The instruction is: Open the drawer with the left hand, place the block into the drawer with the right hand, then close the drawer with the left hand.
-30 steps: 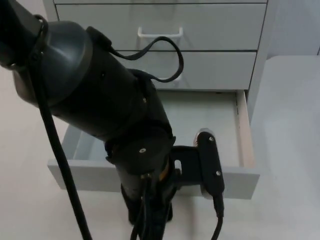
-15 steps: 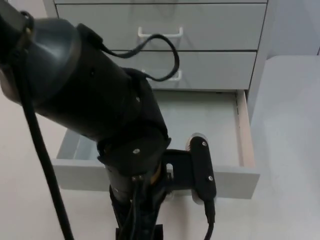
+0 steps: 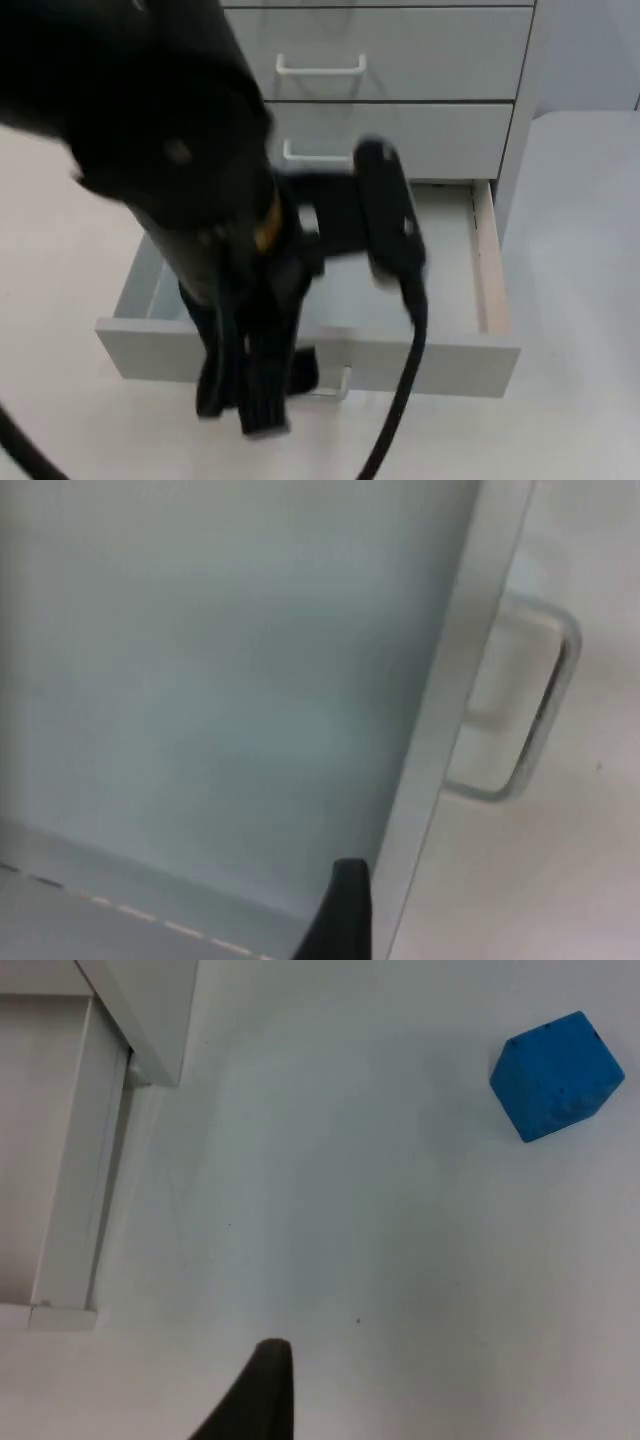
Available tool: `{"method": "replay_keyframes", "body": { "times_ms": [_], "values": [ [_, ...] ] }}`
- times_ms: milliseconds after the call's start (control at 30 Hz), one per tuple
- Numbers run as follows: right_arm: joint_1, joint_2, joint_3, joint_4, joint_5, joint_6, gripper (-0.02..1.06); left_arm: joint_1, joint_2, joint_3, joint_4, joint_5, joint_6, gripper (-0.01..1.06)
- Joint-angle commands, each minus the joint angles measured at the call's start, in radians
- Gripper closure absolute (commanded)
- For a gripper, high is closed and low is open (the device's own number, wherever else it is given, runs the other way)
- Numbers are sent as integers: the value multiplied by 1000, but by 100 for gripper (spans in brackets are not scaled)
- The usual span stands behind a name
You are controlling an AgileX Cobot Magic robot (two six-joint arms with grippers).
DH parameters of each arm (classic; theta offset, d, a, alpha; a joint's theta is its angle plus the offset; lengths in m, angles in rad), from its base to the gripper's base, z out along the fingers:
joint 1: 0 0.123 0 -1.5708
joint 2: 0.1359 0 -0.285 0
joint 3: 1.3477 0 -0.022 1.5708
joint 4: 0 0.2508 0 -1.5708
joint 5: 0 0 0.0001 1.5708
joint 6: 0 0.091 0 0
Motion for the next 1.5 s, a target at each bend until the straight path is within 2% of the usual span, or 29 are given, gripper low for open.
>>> {"method": "replay_keyframes", "body": {
  "times_ms": [0,100,267,500,700,733,867,900,1033,1100,1200,1400,1467],
  "values": [
    [-3,-2,4,-7,-5,1,-1,0,-55,-4,-42,8,-8,28],
    [-3,-2,4,-7,-5,1,-1,0,-153,-4,-96,4,1,28],
    [-3,-2,4,-7,-5,1,-1,4,-242,-4,-105,8,-1,28],
    [-3,-2,4,-7,6,1,-1,25,-301,-2,-127,13,-4,28],
    [-3,-2,4,-7,10,1,-1,210,-365,30,-238,-11,-4,28],
    [-3,-2,4,-7,10,1,-1,210,-365,30,-238,-11,-4,28],
    [-3,-2,4,-7,10,1,-1,423,-442,70,-365,-43,-4,28],
    [-3,-2,4,-7,10,1,-1,423,-442,70,-365,-43,-4,28],
    [-3,-2,4,-7,14,1,-1,558,-513,70,-451,-3,-8,28],
    [-3,-2,4,-7,14,1,-1,586,-528,72,-458,14,-10,28],
    [-3,-2,4,-7,14,1,-1,681,-578,84,-460,49,-29,28],
    [-3,-2,4,-7,14,1,-1,823,-661,154,-462,38,-85,28],
    [-3,-2,4,-7,14,1,-1,842,-674,163,-462,41,-93,28]
  ]
}}
